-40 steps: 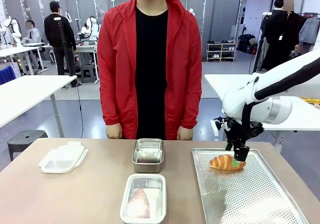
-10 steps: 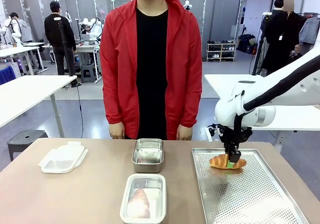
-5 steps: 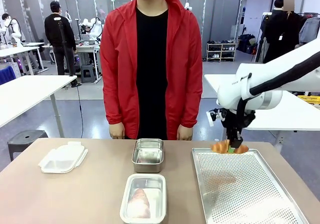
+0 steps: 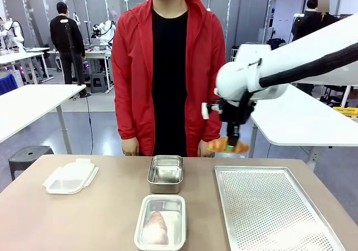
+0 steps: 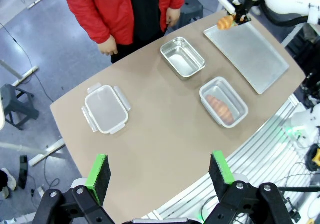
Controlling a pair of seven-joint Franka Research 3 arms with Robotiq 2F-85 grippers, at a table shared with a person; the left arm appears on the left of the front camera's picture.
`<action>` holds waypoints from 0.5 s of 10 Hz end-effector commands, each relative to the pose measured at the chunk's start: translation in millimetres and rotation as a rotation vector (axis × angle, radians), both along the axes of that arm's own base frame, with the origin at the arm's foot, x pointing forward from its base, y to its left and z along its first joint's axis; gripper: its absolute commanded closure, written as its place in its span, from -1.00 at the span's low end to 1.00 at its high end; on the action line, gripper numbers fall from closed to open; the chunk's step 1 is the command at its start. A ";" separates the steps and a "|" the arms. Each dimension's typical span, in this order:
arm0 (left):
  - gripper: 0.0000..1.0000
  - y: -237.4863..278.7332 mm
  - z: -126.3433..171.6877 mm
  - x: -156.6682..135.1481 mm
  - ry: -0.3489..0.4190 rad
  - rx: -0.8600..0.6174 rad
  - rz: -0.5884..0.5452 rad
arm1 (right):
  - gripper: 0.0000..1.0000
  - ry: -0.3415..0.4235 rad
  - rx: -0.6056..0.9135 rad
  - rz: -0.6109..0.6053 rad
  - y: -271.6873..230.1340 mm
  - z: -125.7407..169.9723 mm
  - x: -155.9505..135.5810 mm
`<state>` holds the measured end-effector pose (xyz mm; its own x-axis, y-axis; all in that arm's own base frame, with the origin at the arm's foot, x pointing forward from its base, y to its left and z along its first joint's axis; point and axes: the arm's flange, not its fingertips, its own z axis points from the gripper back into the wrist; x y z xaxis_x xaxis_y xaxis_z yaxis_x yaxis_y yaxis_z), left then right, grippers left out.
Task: Place the bread into the airtight container.
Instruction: Pick up a Butter Roll and place it into an empty Airtight Container.
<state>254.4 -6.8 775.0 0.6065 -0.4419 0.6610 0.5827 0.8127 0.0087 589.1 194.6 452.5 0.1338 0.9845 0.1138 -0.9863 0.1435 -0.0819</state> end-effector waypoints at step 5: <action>-1.00 0.6 1.0 -0.6 -0.004 0.000 -0.015 | 0.41 -0.021 -0.093 -0.040 154.8 -24.1 0.1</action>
<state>254.4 -6.9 775.0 0.6064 -0.4420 0.6610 0.5827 0.8126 0.0088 581.0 339.0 430.3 0.1425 0.9876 0.0665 -0.9835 0.1489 -0.1031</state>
